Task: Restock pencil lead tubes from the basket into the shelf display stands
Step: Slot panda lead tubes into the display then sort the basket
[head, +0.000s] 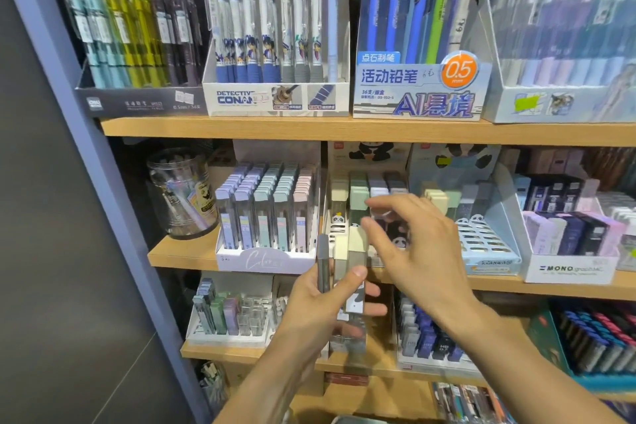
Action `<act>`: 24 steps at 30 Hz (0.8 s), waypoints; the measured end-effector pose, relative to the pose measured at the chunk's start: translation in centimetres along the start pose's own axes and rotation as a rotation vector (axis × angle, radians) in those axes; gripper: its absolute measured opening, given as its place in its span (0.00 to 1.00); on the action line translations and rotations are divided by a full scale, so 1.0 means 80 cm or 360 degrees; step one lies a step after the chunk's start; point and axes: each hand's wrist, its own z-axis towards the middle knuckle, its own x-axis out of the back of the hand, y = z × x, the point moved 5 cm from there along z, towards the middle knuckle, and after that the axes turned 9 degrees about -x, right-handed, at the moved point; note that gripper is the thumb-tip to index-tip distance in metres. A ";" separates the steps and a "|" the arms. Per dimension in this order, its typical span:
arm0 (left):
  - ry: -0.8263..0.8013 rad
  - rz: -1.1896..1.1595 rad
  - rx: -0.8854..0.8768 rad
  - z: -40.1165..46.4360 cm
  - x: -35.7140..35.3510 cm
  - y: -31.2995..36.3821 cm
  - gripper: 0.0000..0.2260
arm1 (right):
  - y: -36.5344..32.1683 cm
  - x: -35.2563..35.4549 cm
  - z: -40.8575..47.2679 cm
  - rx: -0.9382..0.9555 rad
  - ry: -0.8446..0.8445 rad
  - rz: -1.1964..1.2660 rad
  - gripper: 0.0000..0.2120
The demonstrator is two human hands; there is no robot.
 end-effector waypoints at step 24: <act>0.0223 -0.0107 0.0167 0.007 0.009 -0.001 0.10 | -0.022 -0.052 0.079 0.0163 -0.0316 -0.0016 0.08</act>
